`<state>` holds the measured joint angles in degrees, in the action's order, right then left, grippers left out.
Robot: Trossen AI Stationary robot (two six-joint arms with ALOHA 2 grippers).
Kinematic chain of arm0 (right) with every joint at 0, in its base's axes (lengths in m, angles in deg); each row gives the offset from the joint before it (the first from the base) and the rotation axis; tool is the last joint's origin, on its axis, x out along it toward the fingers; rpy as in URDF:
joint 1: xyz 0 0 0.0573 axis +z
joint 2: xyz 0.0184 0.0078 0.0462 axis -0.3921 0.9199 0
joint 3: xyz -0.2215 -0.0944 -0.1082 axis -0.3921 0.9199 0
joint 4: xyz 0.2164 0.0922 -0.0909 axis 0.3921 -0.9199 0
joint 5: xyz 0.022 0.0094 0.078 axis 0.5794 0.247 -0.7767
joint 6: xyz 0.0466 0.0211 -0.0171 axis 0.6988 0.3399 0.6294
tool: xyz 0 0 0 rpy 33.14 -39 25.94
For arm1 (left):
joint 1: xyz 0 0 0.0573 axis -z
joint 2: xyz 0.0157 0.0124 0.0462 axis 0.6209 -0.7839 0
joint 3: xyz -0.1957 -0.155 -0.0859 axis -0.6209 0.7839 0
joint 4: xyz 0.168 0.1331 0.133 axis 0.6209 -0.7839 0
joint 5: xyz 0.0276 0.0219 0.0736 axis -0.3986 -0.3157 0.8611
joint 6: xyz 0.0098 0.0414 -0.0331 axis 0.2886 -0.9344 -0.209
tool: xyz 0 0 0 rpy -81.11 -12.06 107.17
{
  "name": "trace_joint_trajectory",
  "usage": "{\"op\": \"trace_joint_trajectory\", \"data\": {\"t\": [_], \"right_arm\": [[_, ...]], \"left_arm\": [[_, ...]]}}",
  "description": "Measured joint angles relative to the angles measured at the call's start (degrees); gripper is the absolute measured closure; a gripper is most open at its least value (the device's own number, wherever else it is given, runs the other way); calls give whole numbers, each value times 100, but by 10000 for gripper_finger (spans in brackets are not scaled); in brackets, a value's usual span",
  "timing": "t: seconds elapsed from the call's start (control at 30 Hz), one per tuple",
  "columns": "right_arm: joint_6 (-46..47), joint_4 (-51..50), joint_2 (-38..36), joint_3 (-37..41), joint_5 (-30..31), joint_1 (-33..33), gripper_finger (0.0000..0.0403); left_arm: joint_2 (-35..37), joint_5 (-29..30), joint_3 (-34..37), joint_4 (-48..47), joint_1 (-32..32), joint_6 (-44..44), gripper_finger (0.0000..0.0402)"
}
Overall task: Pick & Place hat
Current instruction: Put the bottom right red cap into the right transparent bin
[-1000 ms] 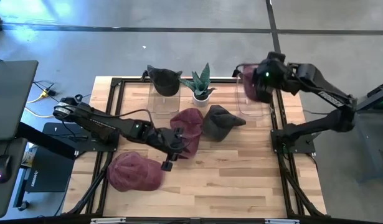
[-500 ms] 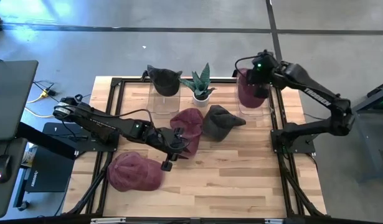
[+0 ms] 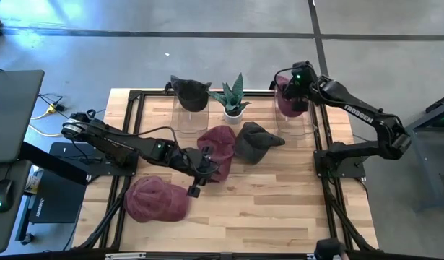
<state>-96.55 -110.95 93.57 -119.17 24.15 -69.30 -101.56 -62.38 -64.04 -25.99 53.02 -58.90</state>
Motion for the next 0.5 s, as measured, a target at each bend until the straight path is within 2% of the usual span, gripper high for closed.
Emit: {"op": "trace_joint_trajectory", "data": {"t": [0.13, 0.27, 0.37, 0.5], "right_arm": [[26, -162, -7, 0, -158, 19, 361], [2, -83, 4, 0, 53, 21, 356], [3, 82, 4, 0, 331, 9, 337], [137, 203, 5, 0, 350, 7, 291]], "left_arm": [[0, 562, 0, -19, -2, -13, 289], [0, 670, 0, -17, -5, -12, 289], [0, 669, 0, -16, -4, 15, 289], [0, 671, 0, -18, -4, 28, 289]]}}
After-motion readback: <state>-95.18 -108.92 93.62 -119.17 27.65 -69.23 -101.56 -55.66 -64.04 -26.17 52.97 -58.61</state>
